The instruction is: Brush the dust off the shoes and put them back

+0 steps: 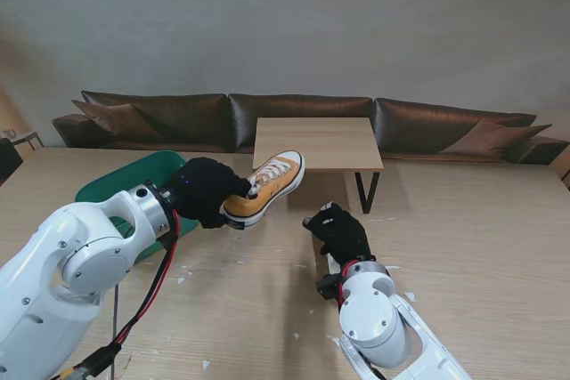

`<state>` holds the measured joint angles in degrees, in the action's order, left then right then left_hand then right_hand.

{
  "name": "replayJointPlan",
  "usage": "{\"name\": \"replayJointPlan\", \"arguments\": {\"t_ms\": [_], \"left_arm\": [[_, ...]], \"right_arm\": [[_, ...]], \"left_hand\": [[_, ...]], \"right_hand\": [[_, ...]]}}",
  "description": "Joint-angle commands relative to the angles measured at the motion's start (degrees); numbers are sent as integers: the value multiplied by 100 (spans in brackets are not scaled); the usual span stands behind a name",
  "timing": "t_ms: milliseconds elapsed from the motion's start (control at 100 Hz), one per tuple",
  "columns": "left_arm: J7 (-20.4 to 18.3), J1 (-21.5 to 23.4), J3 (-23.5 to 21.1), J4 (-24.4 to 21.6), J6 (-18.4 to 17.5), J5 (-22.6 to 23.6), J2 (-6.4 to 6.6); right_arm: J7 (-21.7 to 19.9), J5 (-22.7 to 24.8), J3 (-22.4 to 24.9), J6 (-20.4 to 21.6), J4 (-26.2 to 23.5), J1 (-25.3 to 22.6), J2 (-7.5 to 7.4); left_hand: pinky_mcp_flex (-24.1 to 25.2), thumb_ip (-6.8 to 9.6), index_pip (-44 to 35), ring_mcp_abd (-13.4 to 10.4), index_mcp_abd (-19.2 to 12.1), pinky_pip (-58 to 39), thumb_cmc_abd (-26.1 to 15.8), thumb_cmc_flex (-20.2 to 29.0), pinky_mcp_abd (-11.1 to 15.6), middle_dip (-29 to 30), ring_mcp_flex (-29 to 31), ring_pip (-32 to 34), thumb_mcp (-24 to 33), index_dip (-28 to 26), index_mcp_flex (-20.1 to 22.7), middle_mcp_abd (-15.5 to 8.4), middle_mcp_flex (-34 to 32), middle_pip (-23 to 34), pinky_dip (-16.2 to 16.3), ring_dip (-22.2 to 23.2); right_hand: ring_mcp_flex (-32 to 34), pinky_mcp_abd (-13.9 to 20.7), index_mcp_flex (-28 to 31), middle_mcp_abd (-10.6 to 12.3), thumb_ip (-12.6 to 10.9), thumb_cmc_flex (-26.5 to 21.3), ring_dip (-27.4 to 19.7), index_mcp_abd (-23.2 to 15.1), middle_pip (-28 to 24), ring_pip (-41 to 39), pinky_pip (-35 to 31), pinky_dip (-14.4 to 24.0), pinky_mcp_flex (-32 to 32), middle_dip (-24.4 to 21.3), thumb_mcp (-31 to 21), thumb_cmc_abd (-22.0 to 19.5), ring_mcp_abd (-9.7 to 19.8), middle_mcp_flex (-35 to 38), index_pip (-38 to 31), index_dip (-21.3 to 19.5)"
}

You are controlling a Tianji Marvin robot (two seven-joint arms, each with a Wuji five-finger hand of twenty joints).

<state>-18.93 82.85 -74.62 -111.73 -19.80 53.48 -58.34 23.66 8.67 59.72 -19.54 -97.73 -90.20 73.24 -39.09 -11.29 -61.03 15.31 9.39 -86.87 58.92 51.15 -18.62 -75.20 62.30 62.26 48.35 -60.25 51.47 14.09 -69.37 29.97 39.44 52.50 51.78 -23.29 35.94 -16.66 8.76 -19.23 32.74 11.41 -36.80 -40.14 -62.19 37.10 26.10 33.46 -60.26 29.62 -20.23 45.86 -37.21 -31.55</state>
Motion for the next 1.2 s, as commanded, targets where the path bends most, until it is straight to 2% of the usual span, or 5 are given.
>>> {"name": "replayJointPlan", "arguments": {"t_ms": [0,410,670,1190], "left_arm": [[22,-145,-36,62,-21,-22,-44],[565,-911,326,1021,-99,-109,-113],[911,-1604,786,1885,-188,-262,-173],[1521,-2771,1773,3482,1,-654,-351]], "right_arm": [[-74,-6,-8,-7,0,-15,32],[-32,-1,1,34,100,45,45],[11,-50,22,55,207,107,66],[72,-140,37,59,434,237,108]], "left_hand": [[-151,253,-3118,-222,998,-203,-845,617,447,-150,188,-134,460,-633,908,-542,-255,73,-37,84],[-191,228,-3110,-198,998,-171,-853,620,377,-153,196,-126,468,-652,911,-526,-261,71,-48,99],[-186,206,-3103,-174,1006,-163,-876,640,374,-144,163,-143,429,-665,900,-515,-244,53,-47,102],[-145,208,-3085,-140,1038,-154,-877,666,332,-159,149,-118,427,-698,875,-470,-234,56,-30,113]], "right_hand": [[168,-9,-55,26,-182,132,0,26,19,-67,-40,-123,-593,-55,-17,-118,-55,117,-10,41],[177,-5,-55,25,-181,136,0,28,15,-68,-45,-118,-585,-55,-16,-123,-63,135,-17,37],[192,-14,-50,17,-181,137,2,36,14,-73,-43,-118,-585,-55,-21,-125,-68,150,-22,38],[202,-21,-41,13,-179,139,1,40,17,-67,-38,-121,-587,-55,-21,-136,-75,187,-22,43]]}}
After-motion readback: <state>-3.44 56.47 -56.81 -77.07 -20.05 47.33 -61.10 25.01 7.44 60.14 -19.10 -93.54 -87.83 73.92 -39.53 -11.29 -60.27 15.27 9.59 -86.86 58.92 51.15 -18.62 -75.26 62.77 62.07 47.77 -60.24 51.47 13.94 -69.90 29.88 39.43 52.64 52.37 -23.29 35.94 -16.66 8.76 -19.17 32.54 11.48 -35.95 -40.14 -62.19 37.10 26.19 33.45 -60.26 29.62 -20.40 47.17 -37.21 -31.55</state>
